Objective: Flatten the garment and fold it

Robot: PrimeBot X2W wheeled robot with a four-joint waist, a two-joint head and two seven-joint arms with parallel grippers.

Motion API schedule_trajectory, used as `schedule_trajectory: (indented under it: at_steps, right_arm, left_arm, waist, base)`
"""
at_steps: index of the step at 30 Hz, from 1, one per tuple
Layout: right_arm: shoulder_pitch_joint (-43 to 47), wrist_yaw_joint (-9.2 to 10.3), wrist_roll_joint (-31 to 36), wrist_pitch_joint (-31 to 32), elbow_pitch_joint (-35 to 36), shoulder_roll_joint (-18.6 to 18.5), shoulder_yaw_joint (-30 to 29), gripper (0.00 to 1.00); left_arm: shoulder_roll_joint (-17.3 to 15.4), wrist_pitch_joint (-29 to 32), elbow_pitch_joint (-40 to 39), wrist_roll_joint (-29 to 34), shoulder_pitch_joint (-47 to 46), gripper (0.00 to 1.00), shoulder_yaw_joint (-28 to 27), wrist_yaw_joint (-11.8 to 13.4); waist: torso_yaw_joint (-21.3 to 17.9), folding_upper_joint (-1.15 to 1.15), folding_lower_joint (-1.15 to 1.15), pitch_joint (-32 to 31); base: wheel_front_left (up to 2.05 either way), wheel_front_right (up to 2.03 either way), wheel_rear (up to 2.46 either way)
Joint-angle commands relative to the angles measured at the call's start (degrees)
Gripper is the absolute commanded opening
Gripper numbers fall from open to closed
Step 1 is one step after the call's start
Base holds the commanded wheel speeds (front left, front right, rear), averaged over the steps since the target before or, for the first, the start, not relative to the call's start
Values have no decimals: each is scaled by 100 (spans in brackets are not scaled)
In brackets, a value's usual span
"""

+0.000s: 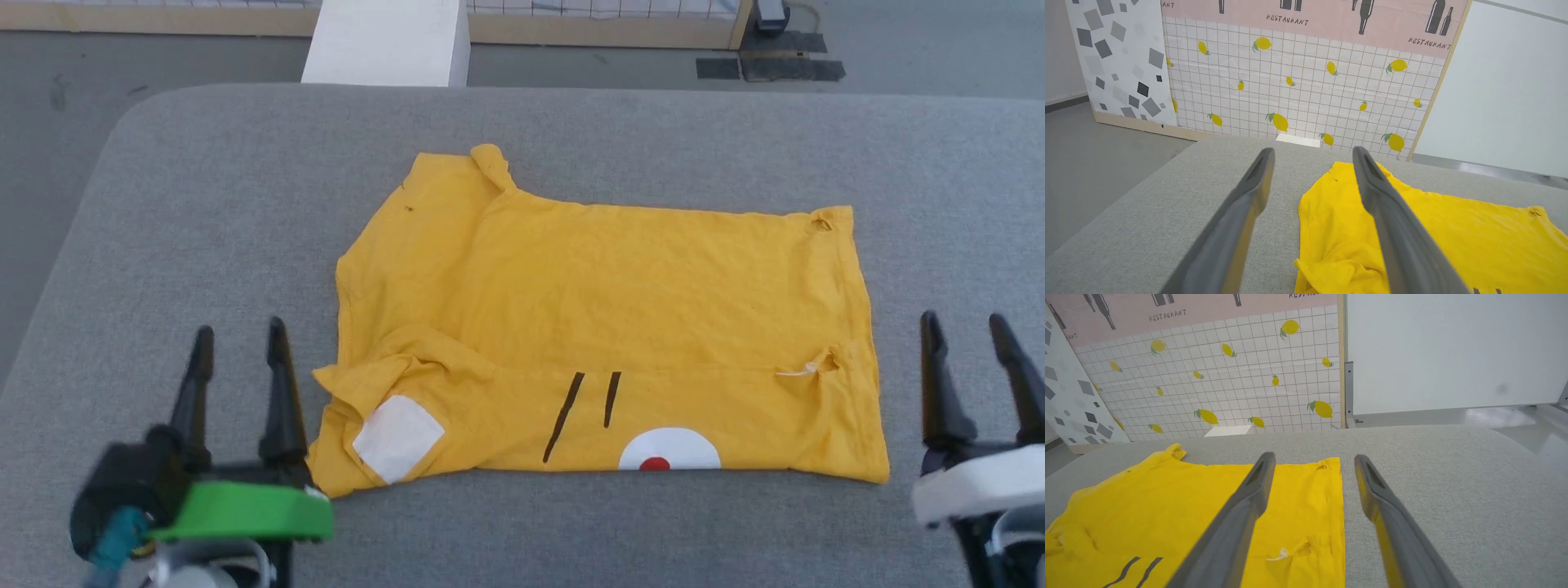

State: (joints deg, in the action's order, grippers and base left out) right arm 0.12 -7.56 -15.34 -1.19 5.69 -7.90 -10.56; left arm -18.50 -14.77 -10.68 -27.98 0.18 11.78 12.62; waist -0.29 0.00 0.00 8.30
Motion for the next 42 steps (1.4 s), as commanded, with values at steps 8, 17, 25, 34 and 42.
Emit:
schedule_trajectory:
  at_steps: [8, 17, 25, 34, 42]
  right_arm:
    - [610, 8, 824, -602, -112, 438, 61, 100]
    - [912, 8, 690, -832, -269, 500, 22, 100]
    - [830, 8, 651, -810, -275, 502, 2, 100]
    - [710, 8, 630, -719, -366, 502, 125, 100]
    - [649, 8, 621, -674, -412, 502, 86, 100]
  left_arm:
    - [716, -22, 219, 999, 806, 100, -7, -390]
    - [1103, -22, 671, 1180, 1165, 100, -294, -676]
    - [721, 529, 1022, 1189, 750, 100, -385, -938]
    - [371, 2166, 1708, 611, 44, 100, -423, -1289]
    - [330, 3584, 2059, 11, -107, 100, -444, -1304]
  waist:
    - [35, 0, 0, -254]
    - [41, 0, 0, -359]
    - [25, 0, 0, -348]
    - [-128, 0, 0, -114]
    - [-311, 0, 0, 22]
  base:
    - [0, 0, 0]
    - [0, 0, 0]
    - [0, 0, 0]
    - [0, 0, 0]
    - [0, 0, 0]
